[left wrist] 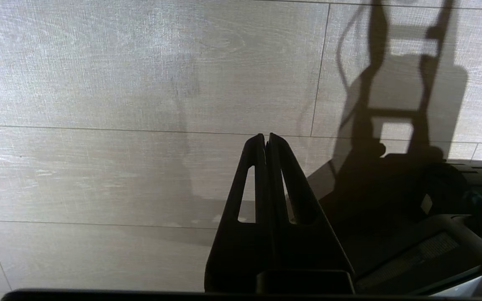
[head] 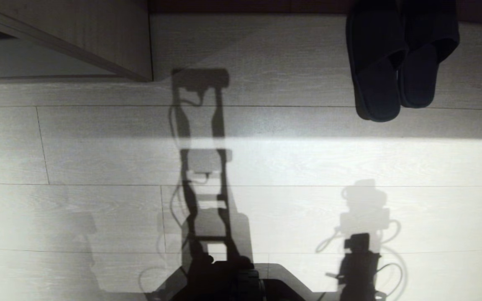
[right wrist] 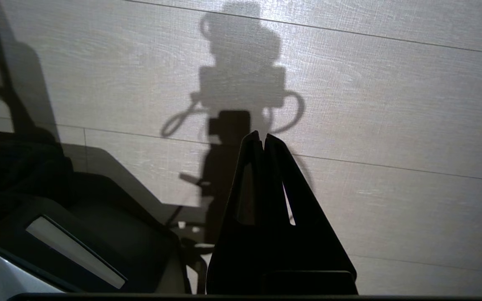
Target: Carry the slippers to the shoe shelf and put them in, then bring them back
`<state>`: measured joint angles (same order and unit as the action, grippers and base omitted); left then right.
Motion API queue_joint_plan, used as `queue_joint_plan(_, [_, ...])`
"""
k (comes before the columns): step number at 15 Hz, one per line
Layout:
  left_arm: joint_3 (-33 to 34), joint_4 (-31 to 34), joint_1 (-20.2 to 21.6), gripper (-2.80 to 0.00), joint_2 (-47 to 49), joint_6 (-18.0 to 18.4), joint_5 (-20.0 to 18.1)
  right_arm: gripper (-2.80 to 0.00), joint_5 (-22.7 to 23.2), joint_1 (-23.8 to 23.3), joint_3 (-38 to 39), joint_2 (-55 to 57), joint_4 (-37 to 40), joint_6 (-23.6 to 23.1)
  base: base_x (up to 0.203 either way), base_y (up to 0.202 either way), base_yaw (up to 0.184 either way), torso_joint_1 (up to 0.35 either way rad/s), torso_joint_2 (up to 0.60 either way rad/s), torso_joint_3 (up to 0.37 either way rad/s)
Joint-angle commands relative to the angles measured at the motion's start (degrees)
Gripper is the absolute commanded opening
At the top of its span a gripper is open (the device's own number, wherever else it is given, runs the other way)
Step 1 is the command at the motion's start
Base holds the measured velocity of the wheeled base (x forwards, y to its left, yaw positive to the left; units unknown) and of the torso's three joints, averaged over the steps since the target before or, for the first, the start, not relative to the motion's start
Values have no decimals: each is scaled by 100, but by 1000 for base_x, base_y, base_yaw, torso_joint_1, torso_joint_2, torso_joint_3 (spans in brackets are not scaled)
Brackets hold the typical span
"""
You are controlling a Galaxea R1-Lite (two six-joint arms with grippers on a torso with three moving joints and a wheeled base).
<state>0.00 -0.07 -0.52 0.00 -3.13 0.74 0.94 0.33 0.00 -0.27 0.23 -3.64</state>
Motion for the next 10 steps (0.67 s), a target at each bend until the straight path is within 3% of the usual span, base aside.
queue_joint_plan(1, [0, -1, 0, -280, 0, -3, 10, -280, 3, 2, 0, 27, 3, -5, 0, 0, 0, 0, 0, 0])
queue_joint_plan(6, [0, -1, 0, -280, 9, -21, 14, -280, 3, 2, 0, 27, 3, 4, 0, 0, 0, 0, 0, 7])
queue_joint_plan(10, [0, -1, 0, -280, 0, -29, 14, -280, 3, 2, 0, 27, -5, 4, 0, 0, 0, 1, 0, 161])
